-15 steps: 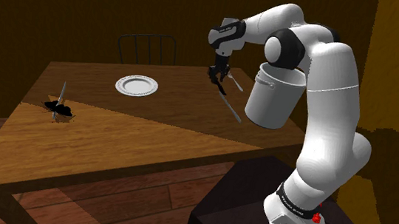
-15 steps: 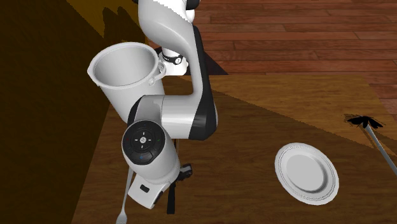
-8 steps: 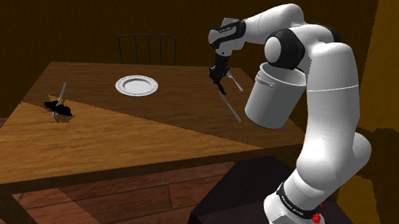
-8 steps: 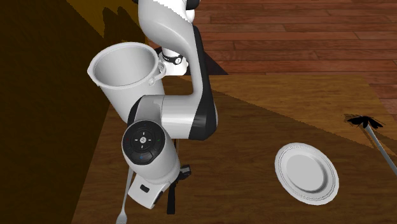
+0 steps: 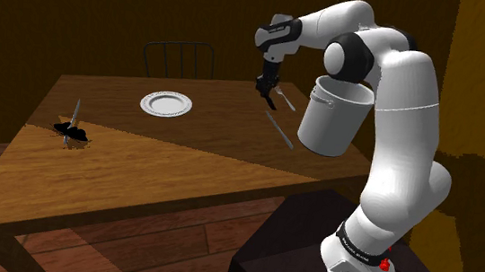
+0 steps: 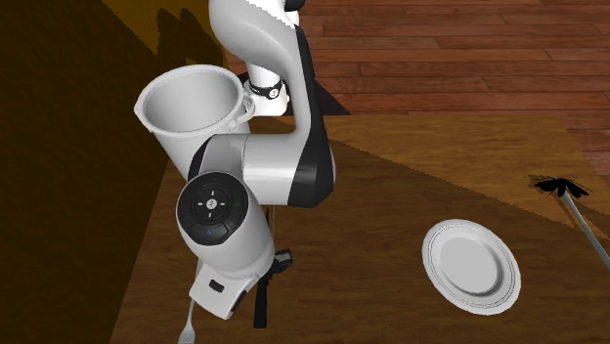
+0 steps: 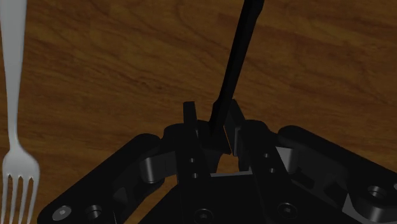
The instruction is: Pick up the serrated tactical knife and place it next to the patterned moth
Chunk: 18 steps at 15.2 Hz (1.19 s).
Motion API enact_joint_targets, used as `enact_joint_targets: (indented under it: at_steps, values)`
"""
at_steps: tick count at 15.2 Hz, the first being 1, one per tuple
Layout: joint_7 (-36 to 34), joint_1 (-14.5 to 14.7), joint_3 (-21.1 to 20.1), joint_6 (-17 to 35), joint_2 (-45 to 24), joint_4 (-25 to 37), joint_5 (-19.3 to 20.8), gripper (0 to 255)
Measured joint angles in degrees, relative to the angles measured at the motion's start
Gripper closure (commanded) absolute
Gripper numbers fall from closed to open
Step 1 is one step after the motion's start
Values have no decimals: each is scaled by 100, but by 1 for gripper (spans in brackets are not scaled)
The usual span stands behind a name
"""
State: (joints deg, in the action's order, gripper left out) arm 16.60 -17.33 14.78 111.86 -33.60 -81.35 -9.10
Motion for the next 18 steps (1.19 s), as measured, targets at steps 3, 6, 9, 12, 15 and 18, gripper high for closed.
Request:
enact_joint_targets:
  at_steps: [3,6,9,12,15,18]
  values:
    - [-23,11,11,-171,86,87,24,255]
    - [-44,9,21,-389,137,257,43,255]
    - [-52,-1,31,-577,184,401,58,255]
    - [-65,-14,38,-803,206,607,69,255]
    - [-73,-36,45,-1042,209,846,75,255]
    - [-128,8,43,-1151,290,875,97,255]
